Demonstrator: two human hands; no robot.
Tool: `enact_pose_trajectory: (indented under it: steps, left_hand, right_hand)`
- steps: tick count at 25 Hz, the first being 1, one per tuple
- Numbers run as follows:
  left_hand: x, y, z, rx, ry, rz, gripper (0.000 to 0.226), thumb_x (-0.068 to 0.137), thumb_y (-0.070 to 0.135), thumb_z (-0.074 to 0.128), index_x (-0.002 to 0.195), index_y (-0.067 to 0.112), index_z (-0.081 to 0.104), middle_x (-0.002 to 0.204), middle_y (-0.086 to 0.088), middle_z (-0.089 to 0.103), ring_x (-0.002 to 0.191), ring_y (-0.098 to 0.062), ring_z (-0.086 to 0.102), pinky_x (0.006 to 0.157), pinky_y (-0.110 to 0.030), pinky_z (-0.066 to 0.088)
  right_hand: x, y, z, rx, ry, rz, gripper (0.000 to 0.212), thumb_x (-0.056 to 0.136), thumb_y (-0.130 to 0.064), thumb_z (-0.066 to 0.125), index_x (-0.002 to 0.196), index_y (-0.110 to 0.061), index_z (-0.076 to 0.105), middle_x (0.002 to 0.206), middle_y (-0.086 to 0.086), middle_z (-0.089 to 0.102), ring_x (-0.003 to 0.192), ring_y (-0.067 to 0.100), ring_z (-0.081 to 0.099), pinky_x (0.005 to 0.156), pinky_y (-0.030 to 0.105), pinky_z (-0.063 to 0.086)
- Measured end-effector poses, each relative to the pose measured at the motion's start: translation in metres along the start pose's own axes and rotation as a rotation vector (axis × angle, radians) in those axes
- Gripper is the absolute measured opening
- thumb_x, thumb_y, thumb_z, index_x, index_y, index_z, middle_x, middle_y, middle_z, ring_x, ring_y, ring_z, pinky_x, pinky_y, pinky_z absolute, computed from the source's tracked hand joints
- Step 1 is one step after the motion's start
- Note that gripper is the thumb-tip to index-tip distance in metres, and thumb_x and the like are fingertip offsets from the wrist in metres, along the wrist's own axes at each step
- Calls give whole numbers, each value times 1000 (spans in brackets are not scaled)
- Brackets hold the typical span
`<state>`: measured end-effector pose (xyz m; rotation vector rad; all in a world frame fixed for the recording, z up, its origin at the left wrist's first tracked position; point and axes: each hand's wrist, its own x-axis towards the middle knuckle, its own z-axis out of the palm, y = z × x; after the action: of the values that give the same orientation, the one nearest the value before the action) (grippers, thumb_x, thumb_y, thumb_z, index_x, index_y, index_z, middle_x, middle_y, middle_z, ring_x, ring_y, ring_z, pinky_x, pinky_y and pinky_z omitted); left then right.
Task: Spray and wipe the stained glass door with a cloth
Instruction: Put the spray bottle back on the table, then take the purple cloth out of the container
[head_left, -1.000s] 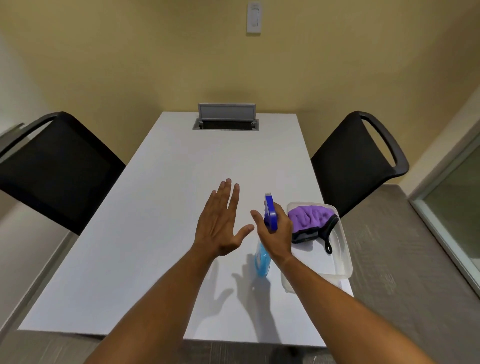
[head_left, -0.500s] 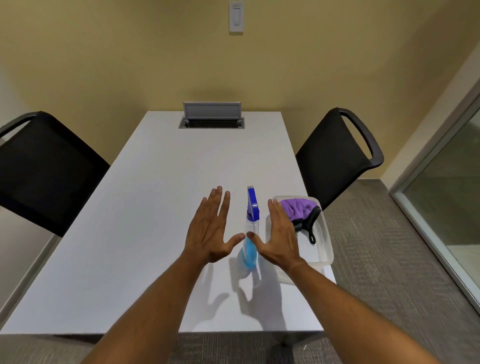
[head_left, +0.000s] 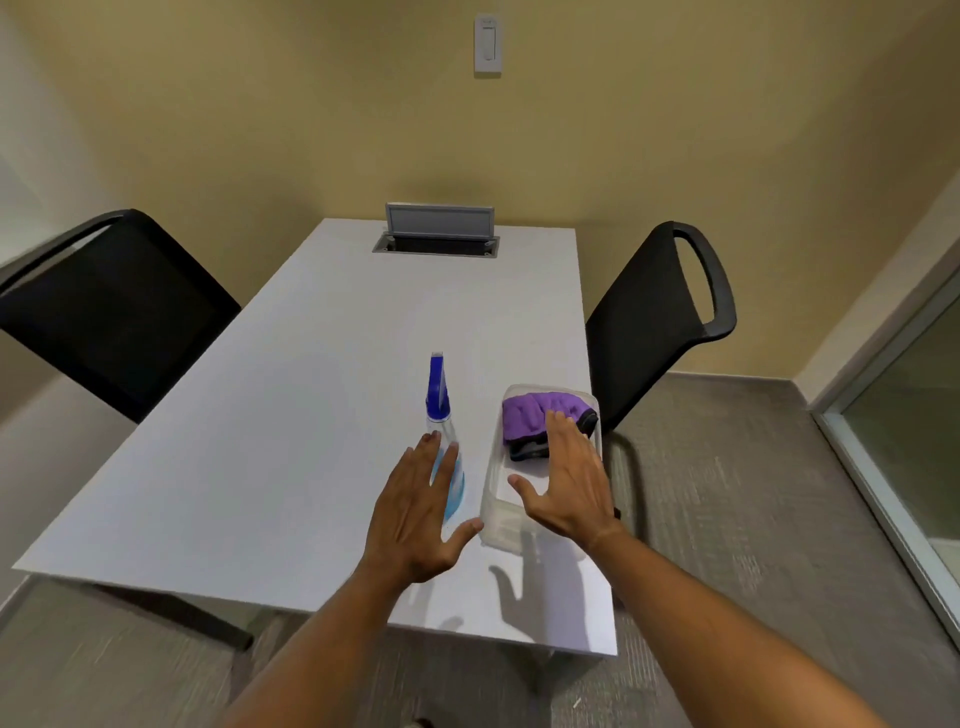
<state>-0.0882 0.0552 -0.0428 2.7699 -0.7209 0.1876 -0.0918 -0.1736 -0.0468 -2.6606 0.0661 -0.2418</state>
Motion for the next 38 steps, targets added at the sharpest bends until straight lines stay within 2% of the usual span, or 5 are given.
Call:
enact_pose_trajectory:
  steps: [8,12,20,30,38]
  left_hand:
    - [36,76,7,-11,-16,-3,96,83,69,49,157,17,15,164,-8,15,152,-25,15,119,-35,11]
    - [76,80,19,-84,-112,-57,94,87,66,50,157,21,7,165,-4,14,152,-23,16,120,-36,23]
    - [169,56,48,-108,-124,-33,80,79,45,64,146,11,35,141,-9,46,128,-27,45,99,-34,45]
    - [225,34,91,-102,-254,-89,26,84,24,59,107,12,57,108,-6,60,95,-21,53,80,-32,53]
    - [236,29,93,-88,-284,-82,17,79,14,65,95,9,59,95,-8,60,85,-20,49,68,-29,45]
  right_hand:
    - [1,52,-31,-33,-15,-46,94,85,-50,60,154,-7,14,160,15,23,148,29,21,121,41,17]
    - [21,70,-31,12,-3,11,90,86,-43,64,153,-7,17,158,13,28,146,29,25,120,36,15]
    - [95,90,-25,-12,-106,89,49,89,-34,66,129,-13,46,127,8,54,117,22,49,96,36,50]
    - [153,96,0,-190,-237,212,4,89,-10,63,91,-10,59,94,9,64,82,27,62,62,32,44]
    - [162,92,-2,-192,-276,257,11,87,-4,63,80,-9,55,85,9,63,78,28,64,61,33,50]
